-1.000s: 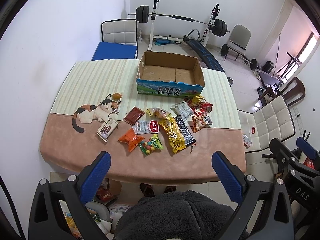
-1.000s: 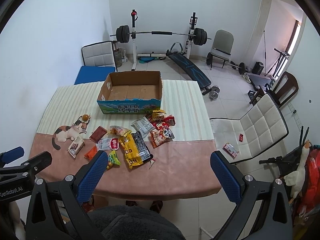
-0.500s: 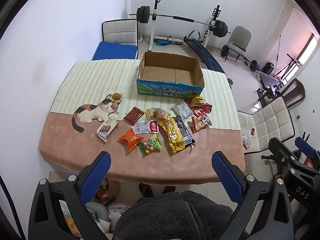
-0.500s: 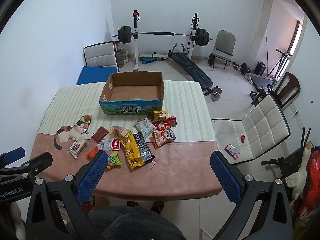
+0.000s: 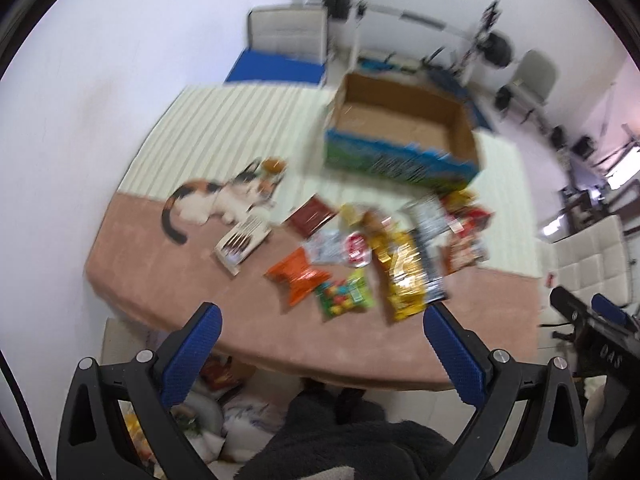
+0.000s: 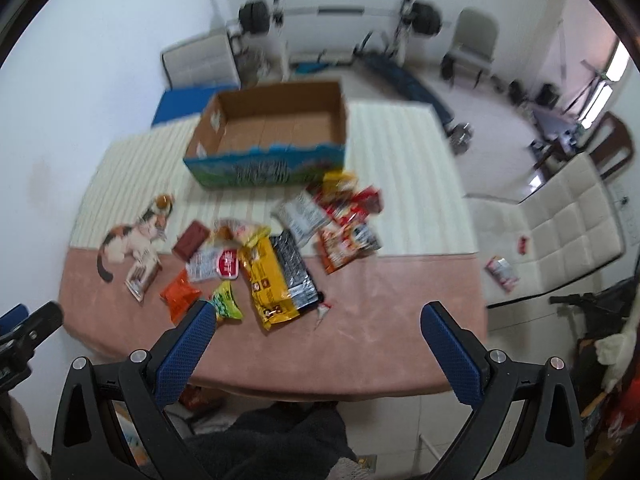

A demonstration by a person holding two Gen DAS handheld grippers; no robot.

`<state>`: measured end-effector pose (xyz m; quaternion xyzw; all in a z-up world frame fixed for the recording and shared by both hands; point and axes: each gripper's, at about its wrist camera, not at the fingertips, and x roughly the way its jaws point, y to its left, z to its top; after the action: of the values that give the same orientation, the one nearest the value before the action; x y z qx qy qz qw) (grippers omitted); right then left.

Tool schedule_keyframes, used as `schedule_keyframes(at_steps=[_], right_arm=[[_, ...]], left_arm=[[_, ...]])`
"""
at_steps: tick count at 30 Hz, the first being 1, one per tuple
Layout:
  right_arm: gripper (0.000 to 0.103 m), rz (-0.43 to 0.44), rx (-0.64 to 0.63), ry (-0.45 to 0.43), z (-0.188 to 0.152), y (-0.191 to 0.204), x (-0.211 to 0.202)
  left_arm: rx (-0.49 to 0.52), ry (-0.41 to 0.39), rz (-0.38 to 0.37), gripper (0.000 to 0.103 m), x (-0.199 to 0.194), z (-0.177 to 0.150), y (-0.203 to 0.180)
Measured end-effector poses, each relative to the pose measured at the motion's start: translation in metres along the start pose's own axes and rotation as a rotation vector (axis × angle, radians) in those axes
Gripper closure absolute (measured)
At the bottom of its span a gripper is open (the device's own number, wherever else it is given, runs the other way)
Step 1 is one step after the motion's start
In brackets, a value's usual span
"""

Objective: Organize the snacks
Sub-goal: 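Grasp the green gum bag with left tool while right tool grasps yellow-black noodle pack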

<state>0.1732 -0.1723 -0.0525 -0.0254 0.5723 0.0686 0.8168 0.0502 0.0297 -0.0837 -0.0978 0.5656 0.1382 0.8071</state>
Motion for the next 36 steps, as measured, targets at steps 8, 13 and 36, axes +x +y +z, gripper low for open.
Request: schedule_keyframes(at_steps=[8, 13, 36], right_arm=[[0.0, 0.041, -0.124, 0.265, 0.023, 0.033, 0.184], [0.0, 0.064, -0.226, 0.428, 0.023, 0.056, 0.281], [0.006, 0.1, -0.008, 0.707, -0.019, -0.002, 0.392]], left_arm=[[-0.018, 0.247, 0.034, 0.0, 0.131, 0.001, 0.018], [0.196, 0.29, 0.054, 0.0, 0.207, -0.002, -0.006], [0.935, 0.364, -0.032, 0.026, 0.313, -0.036, -0.098]])
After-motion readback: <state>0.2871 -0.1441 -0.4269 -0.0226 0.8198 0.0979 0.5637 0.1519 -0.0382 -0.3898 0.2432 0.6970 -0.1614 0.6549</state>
